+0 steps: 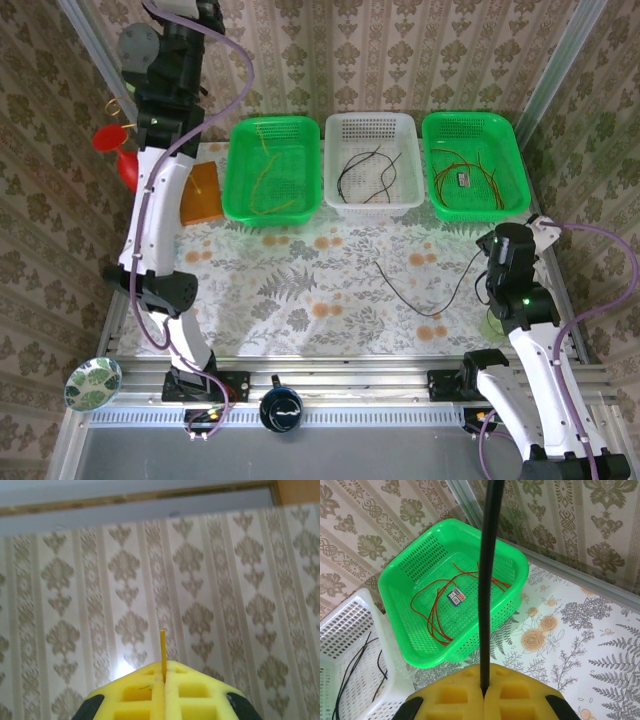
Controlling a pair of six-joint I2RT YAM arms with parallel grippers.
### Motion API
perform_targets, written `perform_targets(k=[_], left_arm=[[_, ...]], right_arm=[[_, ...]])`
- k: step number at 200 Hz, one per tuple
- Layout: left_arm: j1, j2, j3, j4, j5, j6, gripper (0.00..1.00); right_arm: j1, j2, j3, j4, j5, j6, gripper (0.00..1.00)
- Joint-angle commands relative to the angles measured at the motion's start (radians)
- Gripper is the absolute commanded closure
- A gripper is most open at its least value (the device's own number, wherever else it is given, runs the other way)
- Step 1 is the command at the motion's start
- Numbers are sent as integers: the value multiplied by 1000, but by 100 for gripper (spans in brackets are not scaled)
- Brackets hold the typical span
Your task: Untangle the cables
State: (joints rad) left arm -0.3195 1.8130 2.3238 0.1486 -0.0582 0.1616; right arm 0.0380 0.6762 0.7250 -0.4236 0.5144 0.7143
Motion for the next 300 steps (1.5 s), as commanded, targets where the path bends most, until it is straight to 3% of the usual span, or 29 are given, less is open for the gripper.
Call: perform_targets(k=[1, 34, 51, 72, 134, 193, 228, 249, 276, 300], left_arm=[[4, -5, -179, 0, 46, -1, 100], [-2, 33, -337, -216, 36, 10, 100], [-20, 70, -391, -309, -37, 26, 100], [-8, 122, -406, -435, -80, -90, 100], [-27, 228, -482, -577, -84, -170, 100], [-13, 343, -478, -701, 53, -314, 100], [-6, 376, -466, -715, 69, -333, 100], [-2, 359, -455, -712, 73, -332, 82], [-3, 315, -437, -707, 75, -317, 41], [-2, 272, -418, -717, 68, -302, 27]], right_arm=[[7, -4, 34, 12, -8, 15, 100], [7, -25, 30, -1, -2, 13, 100], [7, -28, 30, 0, -1, 4, 100], [7, -23, 36, 1, -8, -3, 100], [7, -9, 63, 2, -47, 6, 100], [7, -15, 86, -10, -80, 4, 100], [8, -10, 99, -9, -99, 2, 100], [8, -9, 115, -13, -101, -2, 100], [9, -10, 135, -17, -104, -11, 100], [10, -7, 158, -19, -109, -15, 100]])
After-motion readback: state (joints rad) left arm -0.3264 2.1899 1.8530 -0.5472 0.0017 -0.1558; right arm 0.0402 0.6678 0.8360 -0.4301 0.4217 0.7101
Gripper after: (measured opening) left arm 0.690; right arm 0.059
